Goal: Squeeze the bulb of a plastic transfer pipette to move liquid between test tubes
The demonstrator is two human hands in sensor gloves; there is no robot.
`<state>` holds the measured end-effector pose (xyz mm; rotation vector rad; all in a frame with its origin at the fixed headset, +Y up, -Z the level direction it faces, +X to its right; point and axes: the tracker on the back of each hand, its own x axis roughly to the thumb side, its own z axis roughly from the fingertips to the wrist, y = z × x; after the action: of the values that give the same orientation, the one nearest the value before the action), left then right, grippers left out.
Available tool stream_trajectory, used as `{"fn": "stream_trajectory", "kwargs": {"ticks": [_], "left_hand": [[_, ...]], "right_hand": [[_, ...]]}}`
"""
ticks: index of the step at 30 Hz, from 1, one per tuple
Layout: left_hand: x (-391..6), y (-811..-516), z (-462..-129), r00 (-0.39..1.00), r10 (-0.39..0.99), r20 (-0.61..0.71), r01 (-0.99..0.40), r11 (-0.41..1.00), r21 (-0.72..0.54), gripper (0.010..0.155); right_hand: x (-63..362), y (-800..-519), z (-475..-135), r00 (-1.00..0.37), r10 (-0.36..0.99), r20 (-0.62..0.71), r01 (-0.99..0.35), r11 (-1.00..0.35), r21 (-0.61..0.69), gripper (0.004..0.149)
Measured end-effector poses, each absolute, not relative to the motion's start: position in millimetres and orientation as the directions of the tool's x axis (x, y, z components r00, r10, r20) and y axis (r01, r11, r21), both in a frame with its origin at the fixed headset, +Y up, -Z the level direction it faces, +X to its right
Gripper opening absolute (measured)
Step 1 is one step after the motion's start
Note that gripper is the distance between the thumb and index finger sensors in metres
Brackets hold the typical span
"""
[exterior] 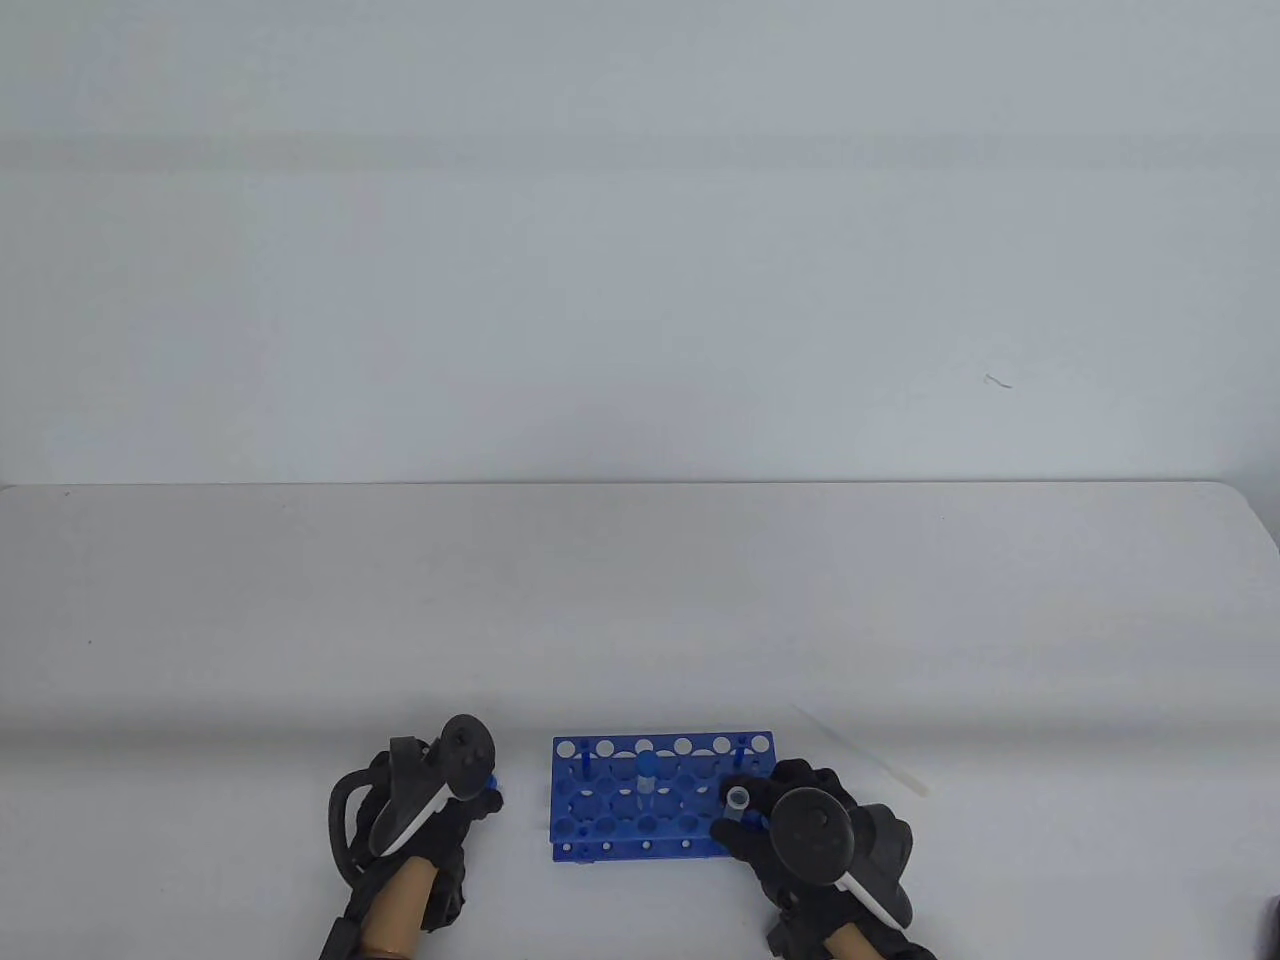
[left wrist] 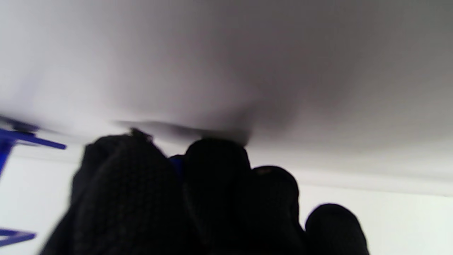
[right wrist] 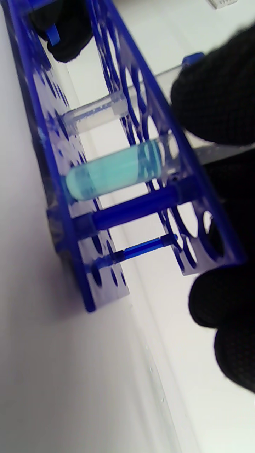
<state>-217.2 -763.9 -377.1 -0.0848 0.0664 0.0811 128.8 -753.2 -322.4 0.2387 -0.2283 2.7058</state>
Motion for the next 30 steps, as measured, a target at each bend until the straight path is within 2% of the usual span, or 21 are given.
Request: {"fn": "stream_trajectory", "kwargs": {"ticks": [5, 13, 19, 21, 24, 30], "left_hand": [[-219, -768, -379, 0.996, 0.062, -0.059, -0.07, 0.987, -0.145, 0.055], [-224, -771, -380, 0.99, 0.131, -0.06, -0.14, 0.97, -0.197, 0.053], [-226, -771, -378, 0.987, 0.15, -0.052, -0.158, 0.966, -0.206, 0.066], [-226, -765, -378, 0.988, 0.149, -0.046, -0.156, 0.959, -0.236, 0.076], [-225, -745, -376, 0.98, 0.195, -0.034, -0.198, 0.962, -0.186, 0.085], [-207, -706, -366, 0.927, 0.366, 0.079, -0.362, 0.93, -0.061, 0.089]], "right_hand": [[129, -753, -322, -0.9, 0.389, 0.199, -0.416, -0.901, -0.123, 0.047], [129, -754, -322, -0.899, 0.39, 0.199, -0.418, -0.9, -0.122, 0.047], [129, -754, -322, -0.899, 0.391, 0.198, -0.418, -0.9, -0.123, 0.047], [129, -754, -322, -0.899, 0.391, 0.198, -0.418, -0.9, -0.123, 0.047], [129, -754, -322, -0.899, 0.391, 0.199, -0.419, -0.9, -0.122, 0.047], [129, -754, -323, -0.899, 0.39, 0.198, -0.418, -0.9, -0.122, 0.047]]}}
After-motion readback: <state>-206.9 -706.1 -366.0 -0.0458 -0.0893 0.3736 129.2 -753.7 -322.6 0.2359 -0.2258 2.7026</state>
